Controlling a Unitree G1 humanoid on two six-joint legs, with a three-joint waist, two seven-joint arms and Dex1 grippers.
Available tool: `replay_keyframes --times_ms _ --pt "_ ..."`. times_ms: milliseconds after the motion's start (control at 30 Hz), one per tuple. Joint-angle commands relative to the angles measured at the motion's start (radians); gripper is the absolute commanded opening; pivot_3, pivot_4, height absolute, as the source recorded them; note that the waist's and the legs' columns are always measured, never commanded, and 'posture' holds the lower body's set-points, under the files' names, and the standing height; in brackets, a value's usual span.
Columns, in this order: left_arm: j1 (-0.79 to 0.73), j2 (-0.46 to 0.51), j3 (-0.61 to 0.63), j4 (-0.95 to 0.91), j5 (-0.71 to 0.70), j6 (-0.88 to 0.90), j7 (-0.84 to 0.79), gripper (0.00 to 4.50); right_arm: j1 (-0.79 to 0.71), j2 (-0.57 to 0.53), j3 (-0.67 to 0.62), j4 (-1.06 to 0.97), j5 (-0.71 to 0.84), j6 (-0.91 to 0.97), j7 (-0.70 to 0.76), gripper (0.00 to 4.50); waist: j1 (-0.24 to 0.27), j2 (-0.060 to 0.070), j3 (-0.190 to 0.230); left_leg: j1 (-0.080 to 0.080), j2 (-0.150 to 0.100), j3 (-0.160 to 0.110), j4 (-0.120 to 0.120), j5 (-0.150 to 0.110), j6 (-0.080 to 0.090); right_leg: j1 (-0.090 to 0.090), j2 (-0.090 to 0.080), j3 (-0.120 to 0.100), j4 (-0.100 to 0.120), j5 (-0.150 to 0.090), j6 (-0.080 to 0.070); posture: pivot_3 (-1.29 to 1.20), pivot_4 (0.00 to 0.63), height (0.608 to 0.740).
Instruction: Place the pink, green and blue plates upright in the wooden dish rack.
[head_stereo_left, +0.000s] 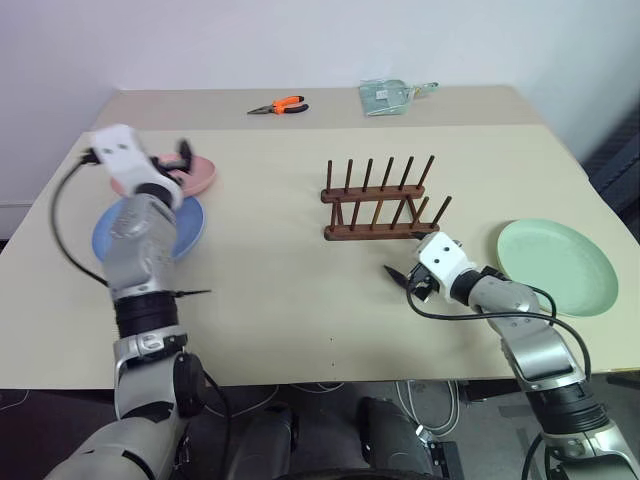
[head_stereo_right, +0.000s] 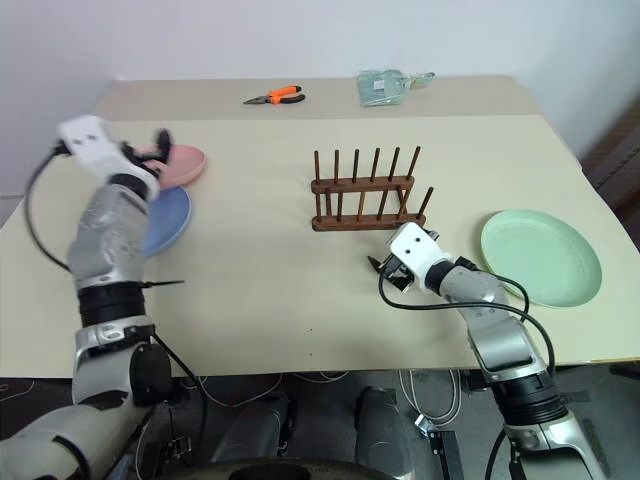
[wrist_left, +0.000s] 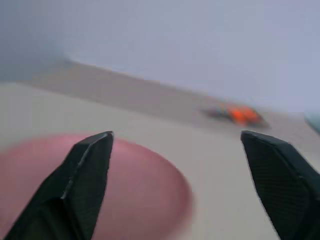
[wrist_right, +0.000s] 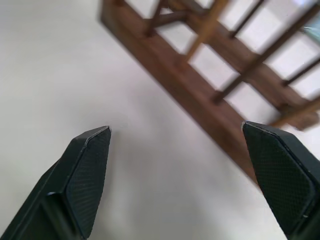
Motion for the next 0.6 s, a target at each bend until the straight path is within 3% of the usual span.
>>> replay_keyframes --times_ms 33,200,367,467,600 --pt "-0.031 -0.028 0.1 -0.058 -0.115 0.088 0.12 4.18 -0.029 0.014 0.002 -0.011 0.0 -0.02 0.004 4.31 0.001 0.0 0.0 0.0 0.0 0.0 0.0 0.0 0.0 0.0 0.0 0.0 0.0 0.0 0.0 0.0 0.15 0.74" --pt "-0.046 -0.049 0.214 -0.064 -0.269 0.219 0.242 4.18 -0.037 0.017 0.005 -0.002 -0.004 -0.024 0.005 4.31 -0.001 -0.001 0.0 0.0 0.0 0.0 0.0 0.0 -0.001 0.0 0.0 0.0 0.0 0.0 0.0 0.0 0.15 0.74" --pt "-0.102 -0.047 0.328 0.083 -0.397 0.241 0.337 4.18 -0.022 0.02 0.0 -0.008 -0.01 -0.025 -0.01 4.31 0.0 -0.001 0.0 0.0 0.0 0.0 0.0 0.0 -0.001 0.0 0.0 0.0 0.0 0.0 0.0 0.0 0.15 0.74" --pt "-0.139 -0.024 0.327 0.177 -0.402 0.199 0.328 3.32 -0.01 0.02 -0.004 -0.016 -0.02 -0.024 -0.026 4.31 0.0 -0.002 0.0 0.0 0.0 0.0 0.0 0.0 -0.001 0.0 0.0 0.0 0.0 0.0 0.0 0.0 0.15 0.74" --pt "-0.185 0.003 0.301 0.282 -0.405 0.16 0.289 1.29 0.011 0.022 -0.03 -0.052 0.019 0.011 -0.018 4.31 -0.001 -0.002 0.0 0.0 0.0 0.0 0.0 0.001 -0.001 0.0 0.0 0.0 0.0 0.0 0.0 0.0 0.15 0.74"
